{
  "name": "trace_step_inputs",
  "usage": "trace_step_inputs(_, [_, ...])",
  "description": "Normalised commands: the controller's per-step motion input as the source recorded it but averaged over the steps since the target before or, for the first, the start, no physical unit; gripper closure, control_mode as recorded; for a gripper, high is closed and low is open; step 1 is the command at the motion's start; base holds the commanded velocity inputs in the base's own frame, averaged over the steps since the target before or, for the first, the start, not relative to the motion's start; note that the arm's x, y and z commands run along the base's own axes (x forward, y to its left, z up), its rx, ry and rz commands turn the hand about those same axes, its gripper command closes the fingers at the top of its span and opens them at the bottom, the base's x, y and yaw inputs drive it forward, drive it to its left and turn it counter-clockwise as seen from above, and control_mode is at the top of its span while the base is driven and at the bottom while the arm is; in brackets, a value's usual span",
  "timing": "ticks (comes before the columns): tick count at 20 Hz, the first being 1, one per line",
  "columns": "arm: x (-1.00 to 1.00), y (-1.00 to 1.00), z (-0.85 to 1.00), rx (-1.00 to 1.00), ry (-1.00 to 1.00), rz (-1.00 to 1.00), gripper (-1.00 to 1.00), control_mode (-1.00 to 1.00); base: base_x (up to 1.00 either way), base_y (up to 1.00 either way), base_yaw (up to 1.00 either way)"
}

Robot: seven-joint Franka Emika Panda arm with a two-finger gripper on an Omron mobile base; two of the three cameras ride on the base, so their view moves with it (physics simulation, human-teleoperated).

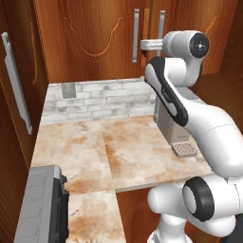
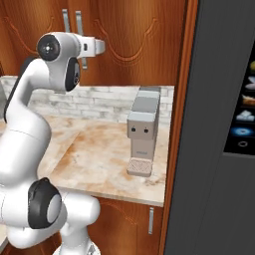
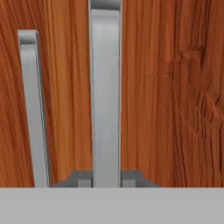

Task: Move the bowls from the cabinet to the plates on the dining table.

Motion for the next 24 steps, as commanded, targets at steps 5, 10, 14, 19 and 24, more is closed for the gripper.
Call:
trace_step_inputs(5, [-0.36,-0.29,0.00,0.00,0.00,0.00,1.00,-1.00,0.00,0.00,0.00])
trace_step_inputs(10, [-0.42,-0.36,0.00,0.00,0.00,0.00,1.00,-1.00,0.00,0.00,0.00])
trace_step_inputs(14, [-0.48,-0.39,-0.01,0.00,0.00,0.00,1.00,-1.00,0.00,0.00,0.00])
trace_step_inputs(19, [-0.53,-0.41,-0.02,0.00,0.00,0.00,1.00,-1.00,0.00,0.00,0.00])
trace_step_inputs(24, [-0.49,-0.40,-0.03,0.00,0.00,0.00,1.00,-1.00,0.00,0.00,0.00])
